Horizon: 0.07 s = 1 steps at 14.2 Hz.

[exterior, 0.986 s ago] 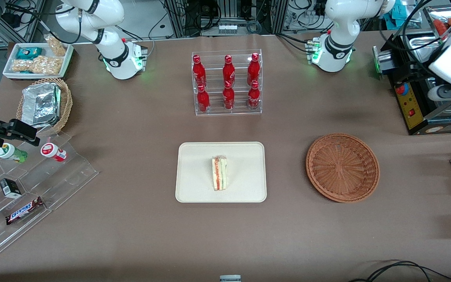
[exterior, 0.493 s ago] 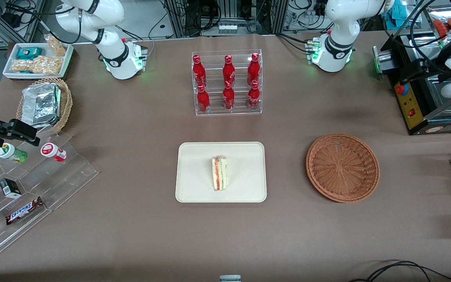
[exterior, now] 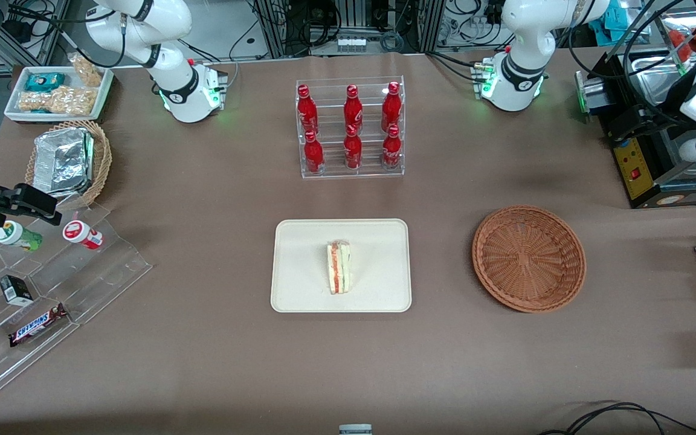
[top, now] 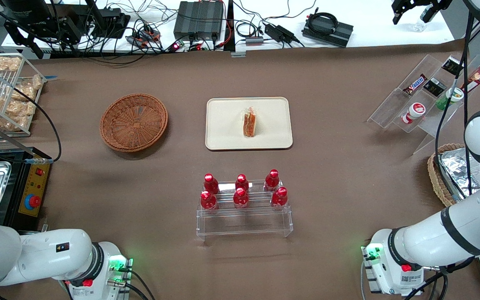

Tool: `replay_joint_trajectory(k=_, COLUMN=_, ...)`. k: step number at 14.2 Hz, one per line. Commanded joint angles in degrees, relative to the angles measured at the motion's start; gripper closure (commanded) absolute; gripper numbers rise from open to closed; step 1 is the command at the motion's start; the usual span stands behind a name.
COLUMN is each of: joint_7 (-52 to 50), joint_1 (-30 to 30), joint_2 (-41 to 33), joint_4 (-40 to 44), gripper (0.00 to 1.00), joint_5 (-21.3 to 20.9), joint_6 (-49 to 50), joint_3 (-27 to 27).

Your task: Place sandwich from basket to tray

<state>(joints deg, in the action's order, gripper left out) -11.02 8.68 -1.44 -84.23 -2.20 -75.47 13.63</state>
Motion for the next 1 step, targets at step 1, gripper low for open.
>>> replay_joint_trajectory(k=1, joint_7=-0.58, joint_1=-0.59, joint_2=-1.28, joint_4=-0.49, gripper=0.0, joint_5=0.53, joint_6=-0.73, joint_3=-0.71)
